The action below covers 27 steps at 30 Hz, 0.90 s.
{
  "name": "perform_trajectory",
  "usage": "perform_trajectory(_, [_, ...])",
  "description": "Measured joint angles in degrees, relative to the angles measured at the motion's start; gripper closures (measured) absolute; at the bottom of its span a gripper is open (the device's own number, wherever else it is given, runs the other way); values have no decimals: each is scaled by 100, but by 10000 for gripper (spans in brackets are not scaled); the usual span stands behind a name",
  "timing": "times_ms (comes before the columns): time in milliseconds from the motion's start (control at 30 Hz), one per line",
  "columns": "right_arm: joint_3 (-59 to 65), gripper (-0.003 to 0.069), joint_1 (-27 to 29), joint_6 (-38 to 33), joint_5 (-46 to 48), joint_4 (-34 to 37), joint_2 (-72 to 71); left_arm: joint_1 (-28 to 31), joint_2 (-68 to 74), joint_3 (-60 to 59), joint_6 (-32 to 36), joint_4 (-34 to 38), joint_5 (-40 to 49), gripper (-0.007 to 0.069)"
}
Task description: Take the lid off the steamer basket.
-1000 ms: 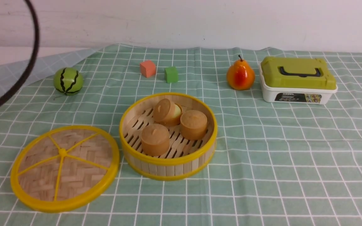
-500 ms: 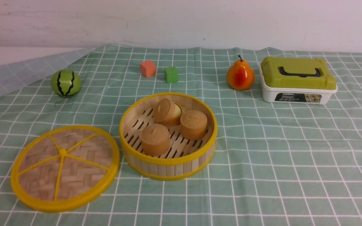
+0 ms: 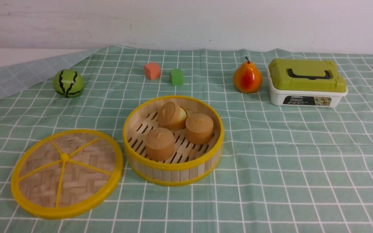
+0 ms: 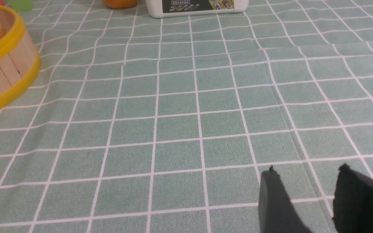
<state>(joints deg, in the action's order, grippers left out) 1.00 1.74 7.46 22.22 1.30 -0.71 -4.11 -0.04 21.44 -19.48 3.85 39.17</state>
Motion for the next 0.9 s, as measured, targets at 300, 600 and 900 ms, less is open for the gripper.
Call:
perform_trajectory(300, [0,418,0,0,0,0,0,0,0,-943,0,-431,-950,637])
perform_trajectory(600, [0,418,0,0,0,0,0,0,-12,-2243,0,-473,-1875,637])
perform_trajectory(900, [0,418,0,0,0,0,0,0,-57,-2313,0,-473,-1722,637])
